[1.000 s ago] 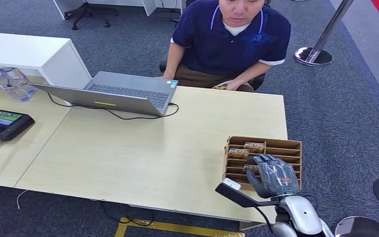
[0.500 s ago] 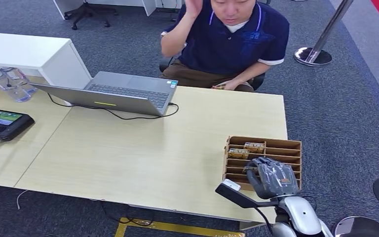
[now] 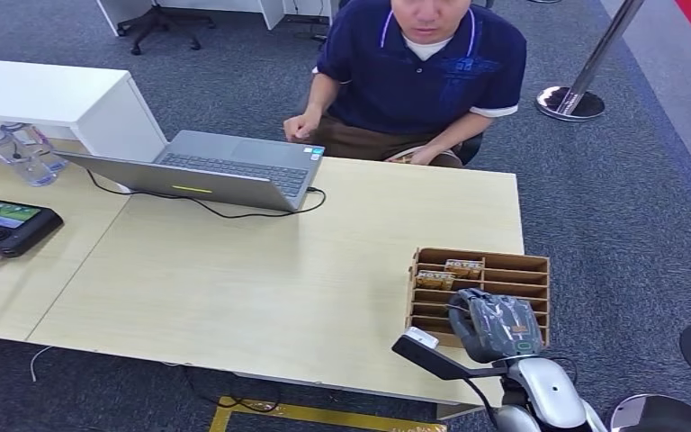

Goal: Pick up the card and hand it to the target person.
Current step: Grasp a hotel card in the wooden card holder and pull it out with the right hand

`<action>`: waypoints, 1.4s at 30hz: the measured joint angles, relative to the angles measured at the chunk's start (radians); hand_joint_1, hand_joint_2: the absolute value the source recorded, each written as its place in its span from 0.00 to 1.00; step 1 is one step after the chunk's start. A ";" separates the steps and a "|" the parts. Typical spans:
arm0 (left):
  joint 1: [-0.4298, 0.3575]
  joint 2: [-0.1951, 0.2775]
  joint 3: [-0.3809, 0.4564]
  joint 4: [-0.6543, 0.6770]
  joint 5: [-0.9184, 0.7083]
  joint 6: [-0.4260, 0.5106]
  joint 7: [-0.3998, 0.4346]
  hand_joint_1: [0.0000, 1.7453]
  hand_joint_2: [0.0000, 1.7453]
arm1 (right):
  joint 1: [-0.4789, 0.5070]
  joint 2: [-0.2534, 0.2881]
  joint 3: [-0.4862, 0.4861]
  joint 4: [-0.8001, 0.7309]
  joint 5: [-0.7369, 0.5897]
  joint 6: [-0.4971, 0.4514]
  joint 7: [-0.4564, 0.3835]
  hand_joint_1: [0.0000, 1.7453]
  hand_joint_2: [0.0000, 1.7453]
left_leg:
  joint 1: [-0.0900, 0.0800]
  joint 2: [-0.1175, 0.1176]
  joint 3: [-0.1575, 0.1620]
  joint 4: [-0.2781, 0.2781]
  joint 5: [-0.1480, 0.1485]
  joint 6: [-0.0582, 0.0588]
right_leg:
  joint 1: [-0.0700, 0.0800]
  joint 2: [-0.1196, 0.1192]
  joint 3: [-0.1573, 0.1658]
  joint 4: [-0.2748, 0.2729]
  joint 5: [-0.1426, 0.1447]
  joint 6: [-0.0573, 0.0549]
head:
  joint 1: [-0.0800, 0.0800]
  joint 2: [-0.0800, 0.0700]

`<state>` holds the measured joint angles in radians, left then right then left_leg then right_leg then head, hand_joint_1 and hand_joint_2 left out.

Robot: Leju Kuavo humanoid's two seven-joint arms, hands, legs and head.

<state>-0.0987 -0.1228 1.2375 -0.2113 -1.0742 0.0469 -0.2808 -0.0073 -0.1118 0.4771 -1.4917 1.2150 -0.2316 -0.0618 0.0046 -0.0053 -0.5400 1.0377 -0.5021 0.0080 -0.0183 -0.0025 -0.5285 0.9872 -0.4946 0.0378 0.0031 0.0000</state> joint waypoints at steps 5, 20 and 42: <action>0.000 0.000 0.000 0.000 -0.015 -0.012 -0.022 0.00 1.00 | 0.000 0.000 0.000 0.000 0.000 -0.001 0.000 0.92 1.00 | 0.000 0.000 0.000 0.000 0.000 0.000 | 0.000 0.000 0.000 0.000 0.000 0.000 | 0.000 0.000; 0.000 0.000 -0.002 0.000 -0.015 -0.021 -0.043 0.00 1.00 | -0.007 0.000 0.001 0.003 -0.016 -0.002 -0.011 0.92 1.00 | 0.000 0.000 0.000 0.000 0.000 0.000 | 0.000 0.000 0.000 0.000 0.000 0.000 | 0.000 0.000; 0.000 0.002 -0.001 0.000 -0.006 -0.032 -0.051 0.00 1.00 | -0.236 -0.138 -0.154 -0.108 -0.411 0.172 -0.120 0.92 1.00 | -0.001 0.000 -0.001 0.001 0.001 0.001 | 0.000 0.000 0.000 0.000 0.002 0.001 | 0.000 0.000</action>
<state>-0.0988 -0.1210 1.2364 -0.2113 -1.0801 0.0151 -0.3318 -0.2433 -0.2498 0.3236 -1.5995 0.8037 -0.0594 -0.1821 0.0039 -0.0054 -0.5405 1.0387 -0.5009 0.0091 -0.0188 -0.0025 -0.5285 0.9872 -0.4928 0.0391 0.0031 0.0000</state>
